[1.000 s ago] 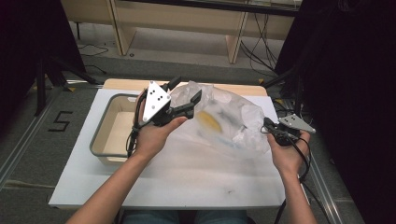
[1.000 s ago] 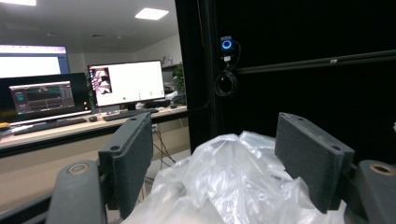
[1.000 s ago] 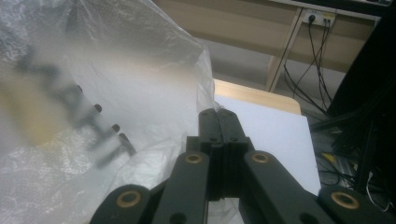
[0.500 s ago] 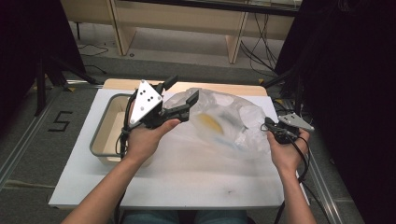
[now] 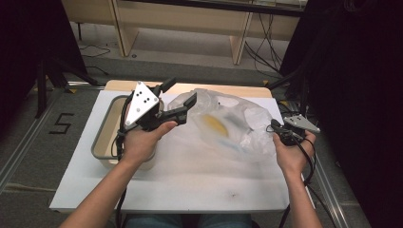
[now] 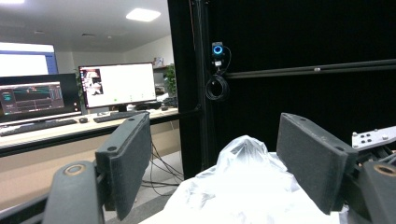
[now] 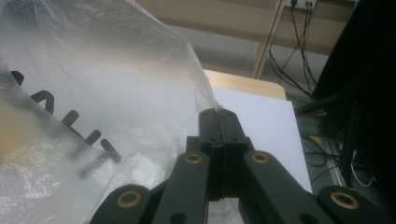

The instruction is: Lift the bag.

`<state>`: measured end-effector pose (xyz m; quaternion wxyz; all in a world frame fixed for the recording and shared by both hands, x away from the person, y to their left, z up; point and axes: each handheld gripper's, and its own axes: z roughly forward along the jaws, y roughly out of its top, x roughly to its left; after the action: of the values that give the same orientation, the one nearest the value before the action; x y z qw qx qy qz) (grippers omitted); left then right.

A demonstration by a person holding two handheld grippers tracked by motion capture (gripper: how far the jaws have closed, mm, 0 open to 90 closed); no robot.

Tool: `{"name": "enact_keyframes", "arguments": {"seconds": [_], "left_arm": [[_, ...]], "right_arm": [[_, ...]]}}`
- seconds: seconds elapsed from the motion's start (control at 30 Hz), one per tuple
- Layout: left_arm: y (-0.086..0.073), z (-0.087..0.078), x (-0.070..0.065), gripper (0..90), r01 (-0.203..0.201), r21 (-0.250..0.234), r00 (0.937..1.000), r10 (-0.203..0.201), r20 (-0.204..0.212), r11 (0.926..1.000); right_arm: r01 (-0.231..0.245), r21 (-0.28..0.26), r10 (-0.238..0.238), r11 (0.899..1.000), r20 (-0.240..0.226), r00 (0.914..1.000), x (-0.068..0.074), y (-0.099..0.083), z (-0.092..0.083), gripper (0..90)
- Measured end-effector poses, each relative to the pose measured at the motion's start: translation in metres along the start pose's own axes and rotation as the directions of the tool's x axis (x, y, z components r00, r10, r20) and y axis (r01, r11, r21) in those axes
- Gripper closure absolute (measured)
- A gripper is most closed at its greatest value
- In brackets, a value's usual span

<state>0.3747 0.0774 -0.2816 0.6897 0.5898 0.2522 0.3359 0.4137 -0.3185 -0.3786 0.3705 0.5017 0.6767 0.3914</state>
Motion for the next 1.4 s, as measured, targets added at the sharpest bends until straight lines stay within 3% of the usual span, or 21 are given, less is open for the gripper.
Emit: {"name": "enact_keyframes", "arguments": {"seconds": [0.3, 0.53, 0.7, 0.77, 0.9, 1.03, 1.1, 1.2, 1.3, 1.4], "left_arm": [[0.008, 0.000, 0.003, 26.0, 0.036, -0.040, 0.9993, -0.036, -0.009, 0.9985], [0.006, 0.002, 0.002, 25.8, 0.012, -0.031, 0.9998, -0.013, -0.018, 0.9995], [-0.009, 0.002, 0.005, 25.1, -0.004, 0.031, 0.9999, 0.005, -0.016, 0.9995], [-0.019, 0.002, 0.006, 24.9, -0.011, 0.078, 0.9999, 0.012, -0.010, 0.9969], [-0.038, 0.009, 0.006, 25.2, -0.053, 0.172, 0.9985, 0.054, -0.002, 0.9836], [-0.049, 0.023, 0.004, 26.5, -0.063, 0.234, 0.9979, 0.057, 0.031, 0.9703], [-0.053, 0.030, 0.001, 29.8, -0.078, 0.245, 0.9968, 0.071, 0.038, 0.9665], [-0.060, 0.040, 0.001, 44.3, -0.083, 0.263, 0.9964, 0.085, 0.003, 0.9611], [-0.068, 0.050, 0.003, 59.1, -0.065, 0.280, 0.9974, 0.072, -0.012, 0.9578], [-0.074, 0.059, 0.007, 67.1, -0.041, 0.294, 0.9979, 0.054, -0.036, 0.9550]], "right_arm": [[0.006, 0.008, -0.006, 1.000, 0.005, 1.0000, 0.000, -0.001, 0.002, 90.0], [0.000, 0.008, -0.001, 1.000, 0.008, 1.0000, -0.001, -0.001, 0.001, 90.0], [-0.004, 0.013, 0.003, 1.000, 0.014, 0.9999, -0.004, -0.001, 0.000, 90.0], [-0.004, 0.013, 0.004, 1.000, 0.014, 0.9999, -0.004, -0.001, 0.000, 90.0], [-0.002, 0.013, 0.002, 1.000, 0.014, 0.9999, -0.003, -0.001, 0.000, 90.0], [-0.001, 0.015, 0.000, 1.000, 0.011, 0.9999, -0.001, -0.001, 0.001, 90.0], [0.002, 0.016, -0.002, 1.000, 0.008, 1.0000, -0.001, -0.001, 0.001, 90.0], [0.006, 0.016, -0.006, 1.000, 0.007, 1.0000, -0.001, -0.001, 0.002, 90.0], [0.010, 0.017, -0.010, 1.000, 0.001, 1.0000, -0.001, -0.001, 0.003, 90.0], [0.012, 0.017, -0.012, 1.000, 0.000, 0.9999, -0.001, -0.002, 0.004, 90.0]]}}
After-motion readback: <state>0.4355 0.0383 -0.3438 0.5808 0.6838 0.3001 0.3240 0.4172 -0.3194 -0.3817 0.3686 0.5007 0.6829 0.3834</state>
